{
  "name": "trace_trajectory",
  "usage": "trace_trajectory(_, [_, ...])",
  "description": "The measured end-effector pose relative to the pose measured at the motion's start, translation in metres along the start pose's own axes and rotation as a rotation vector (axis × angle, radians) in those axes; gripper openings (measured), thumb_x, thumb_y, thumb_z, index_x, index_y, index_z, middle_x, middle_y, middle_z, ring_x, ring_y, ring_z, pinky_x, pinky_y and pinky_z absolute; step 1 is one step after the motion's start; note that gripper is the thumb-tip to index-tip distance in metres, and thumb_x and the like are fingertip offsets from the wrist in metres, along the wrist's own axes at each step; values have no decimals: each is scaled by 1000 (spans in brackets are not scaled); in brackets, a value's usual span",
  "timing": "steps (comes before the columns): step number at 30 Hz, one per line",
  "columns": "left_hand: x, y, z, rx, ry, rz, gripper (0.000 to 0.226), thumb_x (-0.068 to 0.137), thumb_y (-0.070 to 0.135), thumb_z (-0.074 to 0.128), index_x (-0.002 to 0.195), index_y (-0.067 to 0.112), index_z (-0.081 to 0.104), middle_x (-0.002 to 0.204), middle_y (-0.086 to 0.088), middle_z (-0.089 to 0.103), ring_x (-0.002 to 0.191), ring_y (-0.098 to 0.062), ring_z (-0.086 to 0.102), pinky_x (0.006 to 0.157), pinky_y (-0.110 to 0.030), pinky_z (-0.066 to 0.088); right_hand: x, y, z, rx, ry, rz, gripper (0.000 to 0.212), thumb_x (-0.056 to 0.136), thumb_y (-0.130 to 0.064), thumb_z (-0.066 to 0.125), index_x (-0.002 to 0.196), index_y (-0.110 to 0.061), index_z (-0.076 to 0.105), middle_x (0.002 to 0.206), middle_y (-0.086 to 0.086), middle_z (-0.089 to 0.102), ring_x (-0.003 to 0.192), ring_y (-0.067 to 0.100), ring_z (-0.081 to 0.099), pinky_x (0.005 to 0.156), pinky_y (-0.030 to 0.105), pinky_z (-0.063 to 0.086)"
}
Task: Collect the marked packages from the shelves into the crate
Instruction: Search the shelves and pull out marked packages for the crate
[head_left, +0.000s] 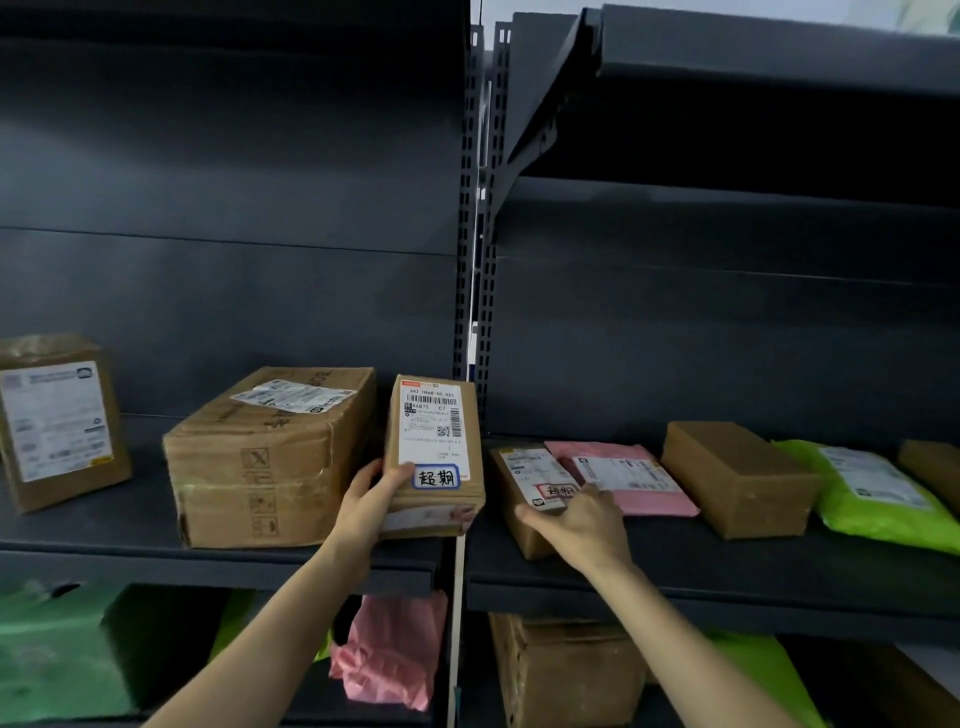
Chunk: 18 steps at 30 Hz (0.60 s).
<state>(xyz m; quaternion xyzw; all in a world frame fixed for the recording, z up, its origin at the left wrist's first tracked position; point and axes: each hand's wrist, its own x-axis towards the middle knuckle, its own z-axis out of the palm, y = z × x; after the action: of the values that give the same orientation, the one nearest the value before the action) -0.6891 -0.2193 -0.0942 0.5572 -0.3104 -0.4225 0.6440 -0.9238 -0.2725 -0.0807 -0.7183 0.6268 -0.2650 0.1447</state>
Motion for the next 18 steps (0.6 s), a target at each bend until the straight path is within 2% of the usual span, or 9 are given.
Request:
trace_trajectory(3, [-4, 3, 4, 17, 3, 3, 62, 81, 36, 68, 136, 20, 45, 108, -6, 68, 96, -21, 65, 83, -37, 52, 1, 5, -3, 151, -60, 71, 94, 73, -78, 45, 130, -3, 44, 131, 16, 47, 123, 30, 43, 95, 37, 41])
trace_trajectory(6, [-9, 7, 8, 46, 12, 12, 61, 82, 35, 67, 136, 18, 45, 105, -4, 66, 91, -18, 64, 69, -32, 50, 10, 6, -8, 416, -122, 202, 81, 84, -64, 47, 136, -3, 38, 139, 15, 43, 125, 28, 44, 94, 33, 37])
trace_trajectory(9, [-12, 10, 13, 70, -1, 9, 60, 83, 36, 66, 135, 18, 44, 103, -3, 66, 90, -18, 64, 65, -29, 48, 10, 3, -8, 618, -211, 251, 44, 90, -39, 53, 123, -11, 49, 124, 10, 56, 100, 19, 52, 81, 28, 37])
trace_trajectory(11, [-13, 11, 14, 73, -5, 12, 61, 83, 36, 66, 136, 18, 44, 106, -4, 67, 91, -18, 64, 66, -29, 48, 8, 1, -2, 647, -218, 191, 15, 91, -30, 55, 103, -22, 53, 102, -2, 61, 82, 9, 51, 70, 23, 40])
trace_trajectory(12, [-13, 11, 14, 73, -5, 11, 60, 83, 36, 66, 136, 18, 44, 105, -3, 67, 91, -17, 64, 67, -29, 48, 6, 0, 1, 659, -210, 161, 7, 90, -27, 55, 97, -26, 51, 91, -9, 58, 77, 3, 49, 65, 19, 39])
trace_trajectory(14, [-14, 11, 13, 55, 3, -4, 57, 83, 36, 65, 134, 18, 47, 102, -2, 67, 90, -17, 64, 67, -31, 48, 2, -3, 5, 725, -211, 118, 9, 90, -25, 56, 93, -31, 50, 87, -15, 53, 76, -6, 46, 63, 14, 37])
trace_trajectory(18, [-15, 8, 5, 9, -19, 0, 47, 84, 35, 65, 126, 18, 54, 101, -5, 71, 91, -20, 67, 70, -33, 50, -6, -1, 6, 864, -216, 75, 28, 88, -20, 60, 109, -34, 48, 95, -18, 52, 85, -3, 49, 76, 23, 42])
